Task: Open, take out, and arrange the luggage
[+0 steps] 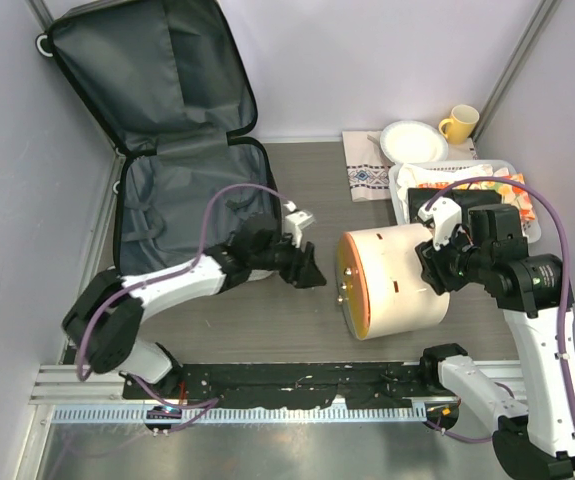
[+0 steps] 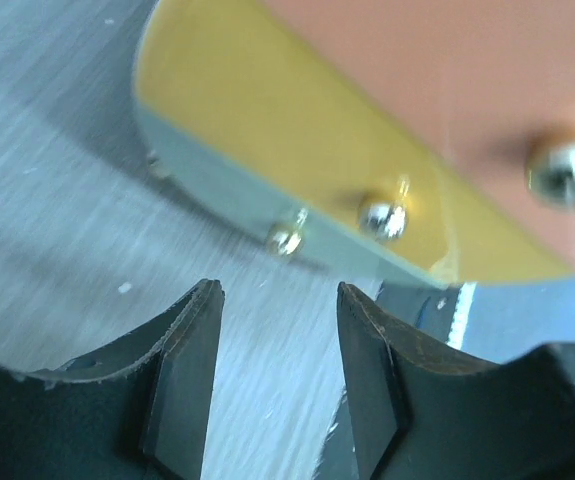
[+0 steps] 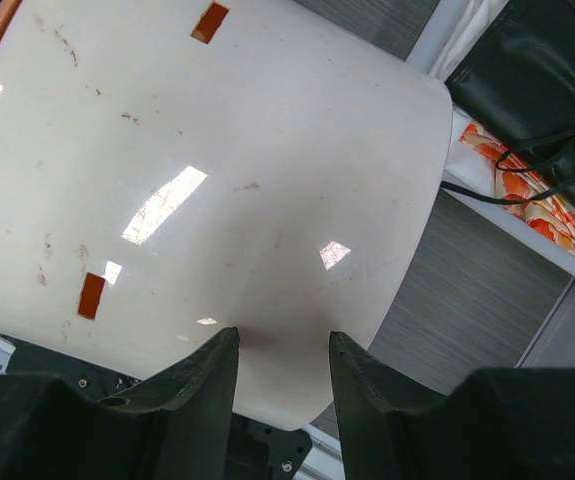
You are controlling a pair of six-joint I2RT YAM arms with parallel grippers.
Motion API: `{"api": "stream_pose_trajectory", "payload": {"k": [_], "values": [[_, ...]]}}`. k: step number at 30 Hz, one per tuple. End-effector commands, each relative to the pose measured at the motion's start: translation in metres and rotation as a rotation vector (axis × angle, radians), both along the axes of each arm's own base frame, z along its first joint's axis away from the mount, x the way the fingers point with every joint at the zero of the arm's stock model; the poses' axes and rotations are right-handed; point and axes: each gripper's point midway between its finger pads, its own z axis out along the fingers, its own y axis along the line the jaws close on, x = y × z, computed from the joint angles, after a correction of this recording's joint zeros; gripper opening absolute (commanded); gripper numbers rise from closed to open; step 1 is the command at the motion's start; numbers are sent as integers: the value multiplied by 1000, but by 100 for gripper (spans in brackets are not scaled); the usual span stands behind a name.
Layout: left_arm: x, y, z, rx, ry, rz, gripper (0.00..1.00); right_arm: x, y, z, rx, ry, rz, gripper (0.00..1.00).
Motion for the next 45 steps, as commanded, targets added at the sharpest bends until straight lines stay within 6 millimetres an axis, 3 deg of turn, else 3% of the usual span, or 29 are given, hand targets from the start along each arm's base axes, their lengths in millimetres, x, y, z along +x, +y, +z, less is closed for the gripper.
{"api": "stream_pose_trajectory", "payload": {"k": [1,2,3,6,8,9,11,12,20,32,36,40,45], "values": [[0,37,28,-88,-349,-124,53,-18,-3,-11,-16,81,5,47],[-7,44,28,-78,-407,-162,54,-19,-3,-11,-13,82,7,47],[-16,50,12,-60,-424,-194,54,-18,-2,-12,-10,85,9,47],[-23,51,0,-57,-548,-261,55,-18,-1,-13,-5,90,6,47],[-20,42,0,-64,-632,-265,54,-18,-1,-14,-3,93,3,47],[-20,40,-9,-62,-623,-258,53,-18,-1,-13,-3,92,3,47],[-19,28,-3,-113,-647,-260,53,-16,-1,-12,-6,92,-3,47],[-18,23,-13,-105,-633,-269,53,-16,-1,-12,-4,94,-6,47],[-13,-20,-19,-165,-693,-279,49,-8,0,-10,3,94,-29,47],[-28,-64,-26,-215,-653,-325,41,-9,-4,-12,-14,102,-39,47],[-25,-64,-31,-203,-640,-309,40,-9,-4,-13,-15,107,-38,47],[-24,-60,-38,-183,-635,-292,46,-10,-4,-13,-14,110,-39,47],[-18,-59,-40,-173,-599,-232,34,-11,-4,-15,-17,112,-40,47]]}}
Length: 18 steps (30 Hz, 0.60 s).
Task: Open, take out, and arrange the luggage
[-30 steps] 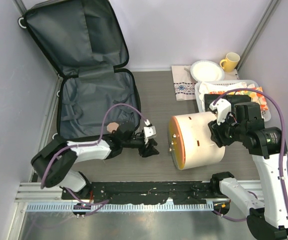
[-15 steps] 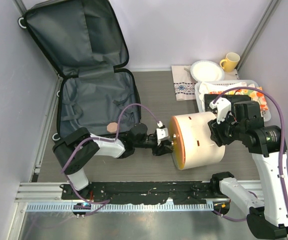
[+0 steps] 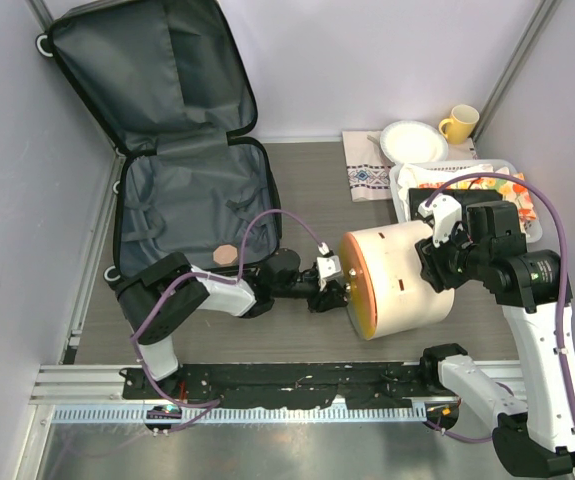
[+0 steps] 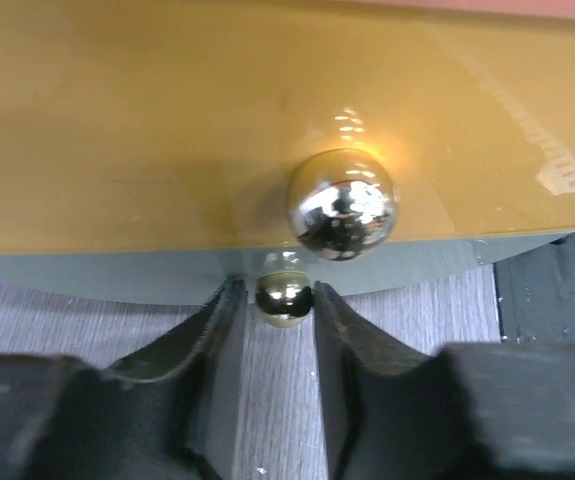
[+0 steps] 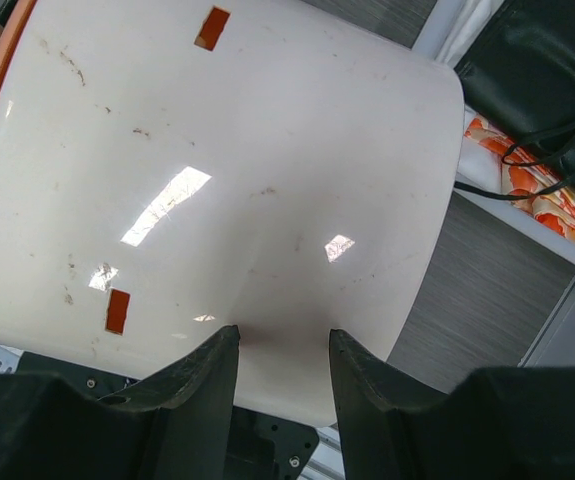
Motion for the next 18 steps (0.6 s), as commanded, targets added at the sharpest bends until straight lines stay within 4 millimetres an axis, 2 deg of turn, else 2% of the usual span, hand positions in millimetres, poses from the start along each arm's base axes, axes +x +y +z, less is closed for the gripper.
{"api": "stream_pose_trajectory", "payload": {"k": [1,3,14,16,18], "values": [[14,-12,25,-87,-43,58,31,-16,-5,-14,-24,96,-15,47],[16,-12,25,-84,-43,70,26,-15,-5,-14,-24,94,-17,47],[17,-7,11,-45,-26,97,33,-17,-6,-14,-30,96,-15,47],[16,-7,10,-43,-24,96,31,-18,-6,-14,-26,95,-16,47],[16,-6,10,-42,-21,95,22,-18,-6,-13,-29,93,-13,47]]}}
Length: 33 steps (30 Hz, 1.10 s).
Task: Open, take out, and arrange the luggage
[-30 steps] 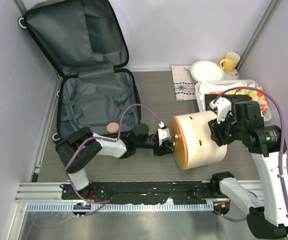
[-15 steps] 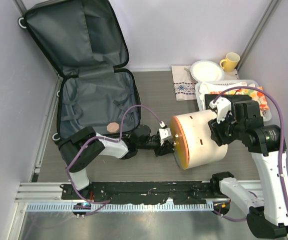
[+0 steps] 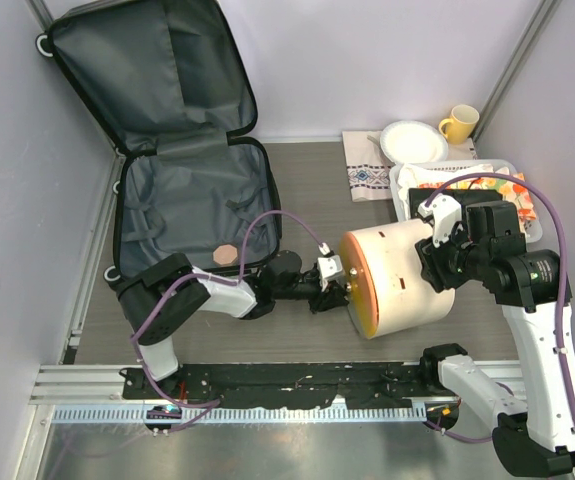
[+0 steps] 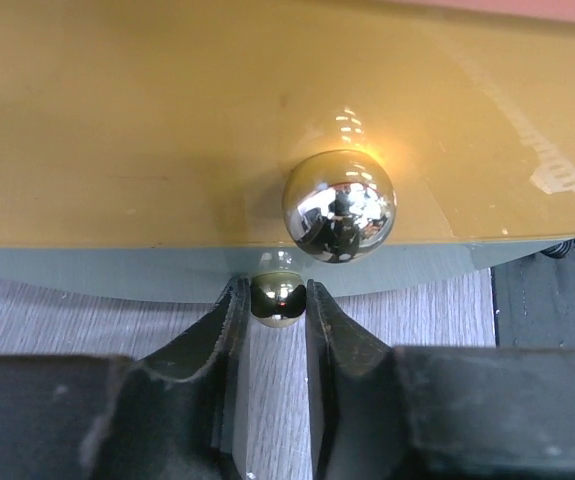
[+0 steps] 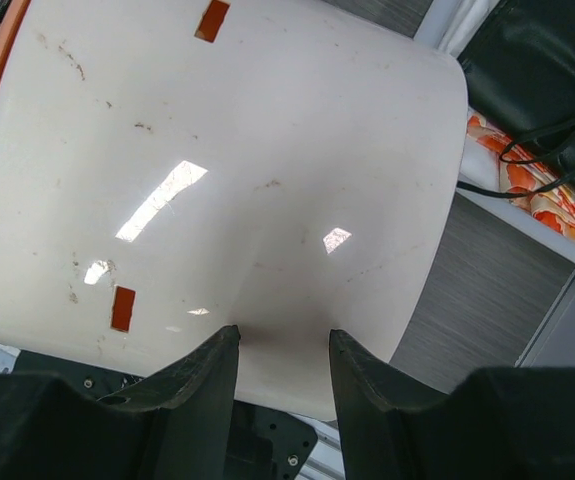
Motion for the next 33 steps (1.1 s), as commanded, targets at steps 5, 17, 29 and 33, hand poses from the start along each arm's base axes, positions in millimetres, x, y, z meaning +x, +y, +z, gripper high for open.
{"api": "stream_pose_trajectory", "payload": {"k": [5,17,29,33], "values": [[6,4,15,-33,-63,42,2,-17,-6,-14,-31,92,-9,47],[-16,81,-6,109,-109,61,0,-21,-9,-22,-52,100,9,44],[-5,124,108,62,-172,66,71,-22,-9,-22,-59,108,15,44],[29,172,155,101,-191,224,76,-20,-9,-23,-54,110,10,44]]}}
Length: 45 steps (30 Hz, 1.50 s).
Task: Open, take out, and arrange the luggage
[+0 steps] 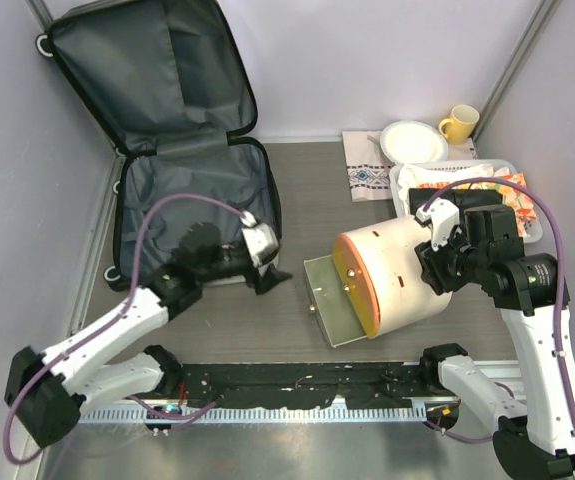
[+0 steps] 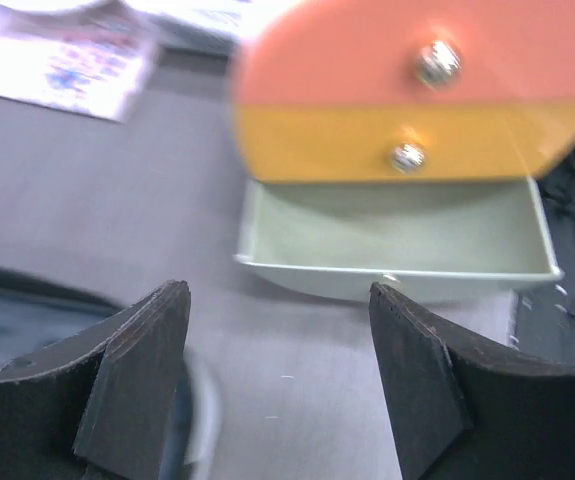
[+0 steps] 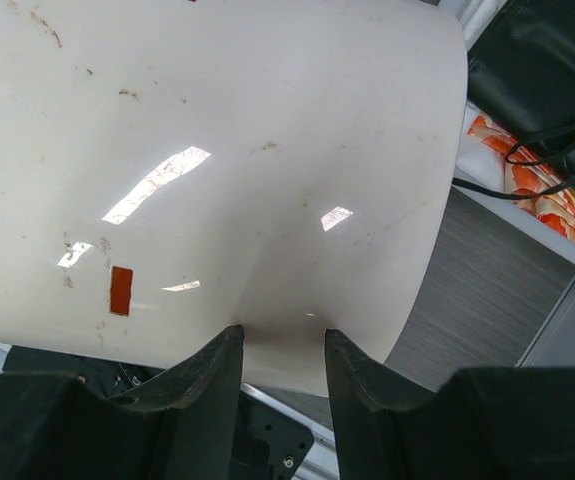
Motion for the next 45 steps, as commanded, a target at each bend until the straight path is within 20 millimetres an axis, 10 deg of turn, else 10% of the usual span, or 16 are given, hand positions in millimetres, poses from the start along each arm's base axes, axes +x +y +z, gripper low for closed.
{"api": "stream_pose_trajectory", "payload": {"k": [1,8,16,33,40,45], "values": [[38,56,32,75,26,157,76,-18,-6,-17,-38,116,-7,44],[113,139,-9,288,272,581,71,-26,-6,-20,-31,150,-10,44],[111,166,-77,428,465,730,69,-26,-11,-22,-58,170,-28,44],[124,151,-185,602,603,931,66,-31,-16,-33,-86,216,-40,44],[133,156,-187,630,634,984,64,-28,-17,-31,-95,211,-35,44],[130,153,-172,601,627,942,33,-28,-18,-28,-99,202,-32,44]]}}
